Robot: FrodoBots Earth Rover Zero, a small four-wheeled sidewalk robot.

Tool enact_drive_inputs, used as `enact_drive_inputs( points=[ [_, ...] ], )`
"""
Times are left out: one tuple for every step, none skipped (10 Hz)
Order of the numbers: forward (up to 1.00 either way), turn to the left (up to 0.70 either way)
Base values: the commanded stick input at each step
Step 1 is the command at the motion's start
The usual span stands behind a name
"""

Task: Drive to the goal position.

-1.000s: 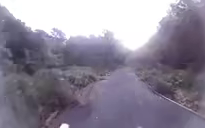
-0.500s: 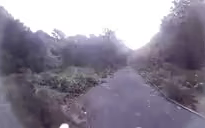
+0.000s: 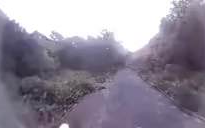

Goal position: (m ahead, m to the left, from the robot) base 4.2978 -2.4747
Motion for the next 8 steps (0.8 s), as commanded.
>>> enact_drive_inputs(
  points=[
    [0.85,-0.34],
    [0.85,-0.34],
    [0.85,-0.34],
    [0.85,-0.34],
    [0.85,-0.34],
    [0.85,-0.34],
    [0.85,-0.34],
    [0.85,-0.16]
  ],
)
